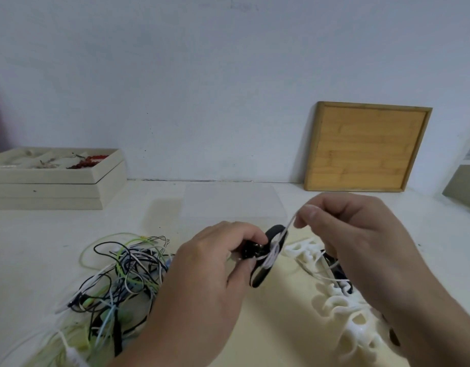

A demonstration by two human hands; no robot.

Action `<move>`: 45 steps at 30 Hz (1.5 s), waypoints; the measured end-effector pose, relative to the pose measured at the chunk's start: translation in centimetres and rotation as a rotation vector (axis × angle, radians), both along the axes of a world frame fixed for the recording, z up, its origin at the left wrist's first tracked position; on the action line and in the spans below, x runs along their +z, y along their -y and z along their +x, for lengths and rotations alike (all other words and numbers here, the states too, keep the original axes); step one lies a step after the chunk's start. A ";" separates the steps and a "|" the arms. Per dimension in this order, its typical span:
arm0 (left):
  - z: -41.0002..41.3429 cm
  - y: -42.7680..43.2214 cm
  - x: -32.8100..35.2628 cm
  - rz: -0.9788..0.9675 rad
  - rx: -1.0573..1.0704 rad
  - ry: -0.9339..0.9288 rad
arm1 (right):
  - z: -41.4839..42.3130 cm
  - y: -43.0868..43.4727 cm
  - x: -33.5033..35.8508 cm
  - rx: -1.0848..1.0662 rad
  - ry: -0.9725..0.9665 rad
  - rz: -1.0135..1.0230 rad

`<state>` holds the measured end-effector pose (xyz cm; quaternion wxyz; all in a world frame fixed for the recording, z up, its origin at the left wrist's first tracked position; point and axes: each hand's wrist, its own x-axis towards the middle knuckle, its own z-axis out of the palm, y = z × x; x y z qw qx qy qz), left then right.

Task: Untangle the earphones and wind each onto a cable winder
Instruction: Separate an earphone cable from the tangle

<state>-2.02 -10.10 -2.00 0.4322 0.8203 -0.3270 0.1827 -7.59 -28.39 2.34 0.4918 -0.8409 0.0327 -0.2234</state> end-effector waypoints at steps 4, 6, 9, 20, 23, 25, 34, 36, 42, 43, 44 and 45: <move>-0.6 0.0 0.5 -0.113 -0.106 -0.111 | 0.4 0.2 -0.3 -0.086 -0.034 0.041; -0.8 0.1 0.6 -0.157 -0.157 -0.166 | 0.6 0.2 -0.6 -0.082 -0.063 0.062; -0.7 0.3 0.7 -0.267 -0.212 -0.236 | 1.0 0.0 -1.2 -0.033 -0.169 0.024; 0.6 0.1 0.0 -0.497 -0.063 -0.285 | 1.3 -1.6 -2.4 0.467 -0.356 -0.217; 0.9 0.0 -0.3 -0.465 -0.004 -0.284 | 1.0 -1.6 -2.0 0.502 -0.352 -0.246; 0.9 -0.1 -0.4 -0.438 0.032 -0.257 | 0.8 -1.5 -1.7 0.511 -0.353 -0.257; 0.9 0.2 -0.4 -0.564 -0.077 -0.414 | 0.5 -1.8 -1.3 0.535 -0.405 -0.356; 1.0 0.1 -0.4 -0.545 -0.065 -0.397 | 0.5 -1.7 -1.1 0.534 -0.389 -0.346; 0.3 -0.1 -0.1 -0.265 0.041 -0.134 | 0.2 -1.4 -0.7 0.519 -0.265 -0.236; 0.2 -0.1 0.0 -0.224 0.054 -0.077 | 0.2 -1.4 -0.7 0.499 -0.236 -0.201; 0.1 -0.1 0.1 -0.179 0.063 -0.023 | 0.1 -1.3 -0.7 0.477 -0.207 -0.159; 0.1 -0.1 0.2 -0.131 0.067 0.020 | 0.1 -1.3 -0.6 0.451 -0.183 -0.116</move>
